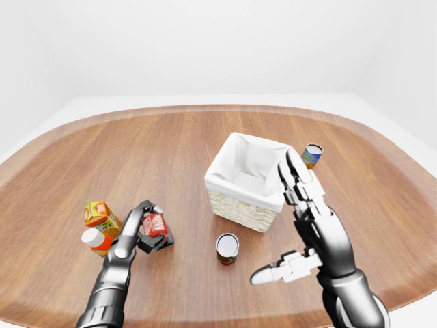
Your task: Pick the milk and place it in the basket.
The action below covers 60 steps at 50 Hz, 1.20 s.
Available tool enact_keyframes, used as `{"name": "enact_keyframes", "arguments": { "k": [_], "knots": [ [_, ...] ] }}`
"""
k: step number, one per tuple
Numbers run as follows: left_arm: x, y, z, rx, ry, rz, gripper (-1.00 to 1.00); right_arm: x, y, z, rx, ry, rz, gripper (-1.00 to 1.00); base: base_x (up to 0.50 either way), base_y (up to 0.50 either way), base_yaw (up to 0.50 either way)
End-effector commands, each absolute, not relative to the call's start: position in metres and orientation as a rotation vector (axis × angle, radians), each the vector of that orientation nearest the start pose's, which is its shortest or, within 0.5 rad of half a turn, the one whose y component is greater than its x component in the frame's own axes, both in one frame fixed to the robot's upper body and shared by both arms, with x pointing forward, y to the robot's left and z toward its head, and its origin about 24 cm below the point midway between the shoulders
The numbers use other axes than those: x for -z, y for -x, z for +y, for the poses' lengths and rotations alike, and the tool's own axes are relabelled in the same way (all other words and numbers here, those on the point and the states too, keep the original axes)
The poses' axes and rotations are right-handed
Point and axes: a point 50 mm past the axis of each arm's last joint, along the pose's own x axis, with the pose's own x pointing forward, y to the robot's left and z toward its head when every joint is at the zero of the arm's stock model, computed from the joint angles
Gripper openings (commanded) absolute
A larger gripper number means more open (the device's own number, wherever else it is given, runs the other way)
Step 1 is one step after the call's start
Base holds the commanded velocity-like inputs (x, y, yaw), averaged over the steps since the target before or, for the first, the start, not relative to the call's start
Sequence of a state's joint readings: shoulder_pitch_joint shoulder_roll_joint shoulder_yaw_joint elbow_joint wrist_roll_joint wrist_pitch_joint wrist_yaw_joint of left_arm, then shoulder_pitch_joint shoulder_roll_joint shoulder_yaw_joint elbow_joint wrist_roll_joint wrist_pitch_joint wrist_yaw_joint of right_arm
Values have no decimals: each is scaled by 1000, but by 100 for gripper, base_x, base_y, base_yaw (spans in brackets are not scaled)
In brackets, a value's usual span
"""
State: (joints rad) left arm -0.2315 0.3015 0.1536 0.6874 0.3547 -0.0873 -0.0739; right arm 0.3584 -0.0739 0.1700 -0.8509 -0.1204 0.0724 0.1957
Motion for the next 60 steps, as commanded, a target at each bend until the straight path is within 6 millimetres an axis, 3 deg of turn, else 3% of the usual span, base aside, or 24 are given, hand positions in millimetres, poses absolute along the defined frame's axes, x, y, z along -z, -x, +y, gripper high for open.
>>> {"name": "enact_keyframes", "arguments": {
  "k": [1,10,19,29,36,48,53,60],
  "knots": [
    [-33,-291,242,11,-613,156,-100,-154,-160,-126,-257,169,-419,100,0,0,0],
    [-52,-296,239,30,-640,89,-100,-153,-161,-127,-256,166,-416,100,0,0,0],
    [-89,-297,238,44,-660,-36,-100,-154,-161,-127,-256,165,-417,100,0,0,0],
    [-104,-300,235,45,-665,-61,-100,-155,-161,-128,-253,165,-418,100,0,0,0],
    [-128,-301,231,49,-668,-96,-100,-156,-161,-128,-252,164,-419,100,0,0,0],
    [-166,-318,229,56,-702,-187,-100,-153,-163,-127,-256,165,-412,100,0,0,0],
    [-191,-329,233,55,-730,-229,-100,-151,-164,-127,-256,165,-407,100,0,0,0],
    [-198,-336,232,57,-730,-234,-100,-151,-163,-127,-256,166,-409,100,0,0,0]
  ]
}}
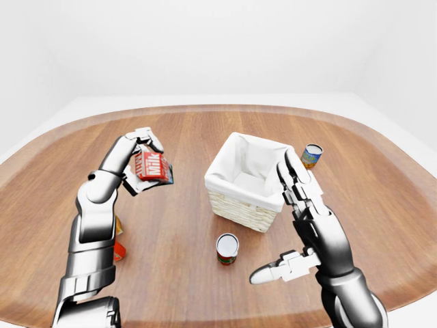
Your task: Pick the milk and place it in the basket.
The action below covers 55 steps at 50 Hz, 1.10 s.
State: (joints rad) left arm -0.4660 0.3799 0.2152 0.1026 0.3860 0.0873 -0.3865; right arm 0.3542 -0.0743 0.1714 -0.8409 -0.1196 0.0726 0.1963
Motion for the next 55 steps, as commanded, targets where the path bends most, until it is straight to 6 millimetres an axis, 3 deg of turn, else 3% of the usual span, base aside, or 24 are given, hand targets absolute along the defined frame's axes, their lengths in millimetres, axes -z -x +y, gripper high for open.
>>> {"name": "enact_keyframes", "arguments": {
  "k": [1,8,19,40,55],
  "knots": [
    [-198,-338,232,57,-726,-229,-100,-151,-164,-127,-254,167,-409,100,0,0,0],
    [-209,-346,227,66,-730,-249,-100,-150,-164,-126,-255,167,-408,100,0,0,0],
    [-246,-363,203,102,-782,-324,-100,-150,-164,-127,-256,166,-408,100,0,0,0],
    [-252,-378,164,168,-818,-335,-100,-151,-163,-127,-256,168,-412,100,0,0,0],
    [-245,-388,138,214,-788,-319,-100,-150,-163,-126,-260,169,-408,100,0,0,0]
  ]
}}
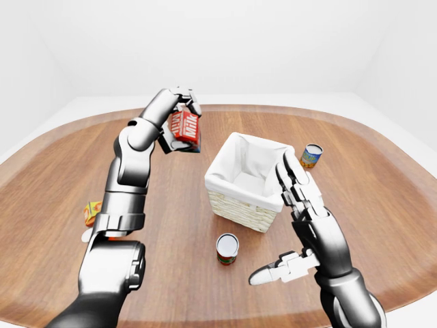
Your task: Pick the milk and place it in the basket.
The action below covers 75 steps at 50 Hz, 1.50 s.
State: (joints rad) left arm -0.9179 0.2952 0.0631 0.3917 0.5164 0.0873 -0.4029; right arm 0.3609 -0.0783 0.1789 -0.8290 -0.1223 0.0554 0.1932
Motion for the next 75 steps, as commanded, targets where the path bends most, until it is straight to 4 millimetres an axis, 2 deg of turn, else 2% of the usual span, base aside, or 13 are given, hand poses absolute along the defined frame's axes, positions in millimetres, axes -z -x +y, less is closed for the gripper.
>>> {"name": "enact_keyframes", "arguments": {
  "k": [1,12,18,30,36,44,56,75],
  "knots": [
    [-244,-389,136,218,-781,-315,-100,-150,-163,-126,-260,169,-408,100,0,0,0],
    [-259,-391,120,240,-763,-361,-100,-150,-163,-127,-258,167,-408,100,0,0,0],
    [-260,-392,114,251,-747,-366,-100,-151,-163,-127,-257,166,-408,100,0,0,0],
    [-246,-396,96,288,-712,-336,-100,-151,-162,-127,-258,164,-410,100,0,0,0],
    [-248,-395,88,306,-685,-351,-100,-150,-162,-127,-260,166,-409,100,0,0,0],
    [-241,-399,80,318,-662,-324,-100,-149,-163,-126,-261,165,-408,100,0,0,0],
    [-242,-395,63,352,-634,-341,-100,-149,-163,-127,-261,165,-409,100,0,0,0],
    [-231,-402,41,398,-589,-337,-100,-148,-163,-126,-267,164,-407,100,0,0,0]
  ]
}}
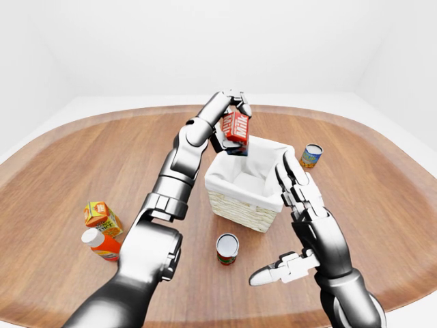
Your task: Pick the milk and place it in the basket.
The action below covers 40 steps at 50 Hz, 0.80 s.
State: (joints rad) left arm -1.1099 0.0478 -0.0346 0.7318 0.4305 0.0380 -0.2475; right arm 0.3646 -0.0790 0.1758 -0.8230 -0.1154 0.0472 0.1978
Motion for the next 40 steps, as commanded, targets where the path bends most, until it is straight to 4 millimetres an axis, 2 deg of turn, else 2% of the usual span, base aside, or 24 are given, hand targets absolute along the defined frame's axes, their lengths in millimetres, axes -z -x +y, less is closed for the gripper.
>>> {"name": "enact_keyframes", "arguments": {
  "k": [1,11,40],
  "knots": [
    [-230,-403,40,403,-593,-334,-100,-148,-163,-126,-267,164,-406,100,0,0,0],
    [-218,-406,30,431,-610,-306,-100,-148,-163,-126,-268,162,-408,100,0,0,0],
    [-184,-412,30,447,-621,-129,-100,-148,-161,-124,-277,159,-407,100,0,0,0]
  ]
}}
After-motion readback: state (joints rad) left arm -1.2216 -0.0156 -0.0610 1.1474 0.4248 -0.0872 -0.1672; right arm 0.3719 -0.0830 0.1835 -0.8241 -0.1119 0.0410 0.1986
